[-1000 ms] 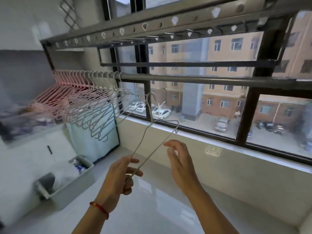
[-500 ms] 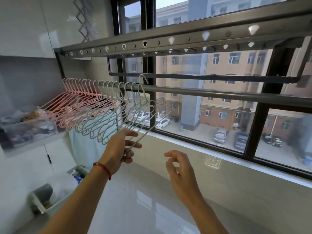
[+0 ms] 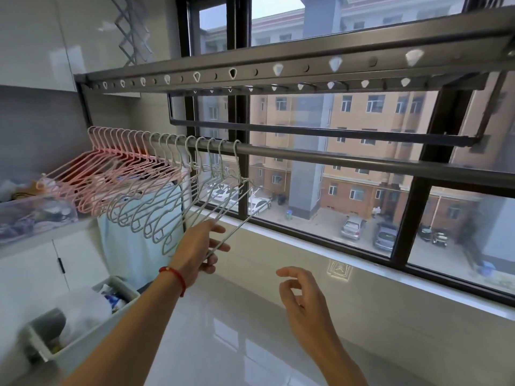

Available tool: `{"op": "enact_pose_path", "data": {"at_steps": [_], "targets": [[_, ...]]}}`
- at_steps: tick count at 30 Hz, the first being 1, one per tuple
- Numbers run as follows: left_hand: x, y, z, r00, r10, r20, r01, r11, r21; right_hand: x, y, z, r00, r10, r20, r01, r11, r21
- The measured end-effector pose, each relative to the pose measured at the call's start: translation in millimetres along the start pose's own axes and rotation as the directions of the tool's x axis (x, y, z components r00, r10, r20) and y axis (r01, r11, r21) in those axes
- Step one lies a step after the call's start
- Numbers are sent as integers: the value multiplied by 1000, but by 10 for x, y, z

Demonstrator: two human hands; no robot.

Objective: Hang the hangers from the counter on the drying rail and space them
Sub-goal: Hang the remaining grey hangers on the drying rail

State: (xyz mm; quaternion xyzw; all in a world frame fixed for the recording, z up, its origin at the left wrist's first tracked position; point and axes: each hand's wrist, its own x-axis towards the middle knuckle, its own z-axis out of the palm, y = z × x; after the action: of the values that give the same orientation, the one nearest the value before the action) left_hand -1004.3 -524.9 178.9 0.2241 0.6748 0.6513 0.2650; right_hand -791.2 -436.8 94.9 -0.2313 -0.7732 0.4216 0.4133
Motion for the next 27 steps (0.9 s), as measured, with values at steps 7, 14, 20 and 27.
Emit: {"op": "enact_pose_path", "data": {"at_steps": [7, 14, 20, 27], "targets": [[-57, -72, -49, 998, -7, 55, 7, 1000, -1, -47, 71, -61, 1000, 10, 20, -10, 1000, 6], [-142, -567, -135, 999, -47, 25, 50, 990, -129, -151, 177, -132, 999, 22, 32, -23, 1000, 17], [-311, -1189, -69, 973, -224, -47, 217, 968, -124, -337, 315, -242, 997, 55, 46, -55, 998, 2], [-833, -1457, 985, 974, -193, 122, 181, 978, 102, -756, 649, -821, 972, 218, -88, -223, 974, -48]]}}
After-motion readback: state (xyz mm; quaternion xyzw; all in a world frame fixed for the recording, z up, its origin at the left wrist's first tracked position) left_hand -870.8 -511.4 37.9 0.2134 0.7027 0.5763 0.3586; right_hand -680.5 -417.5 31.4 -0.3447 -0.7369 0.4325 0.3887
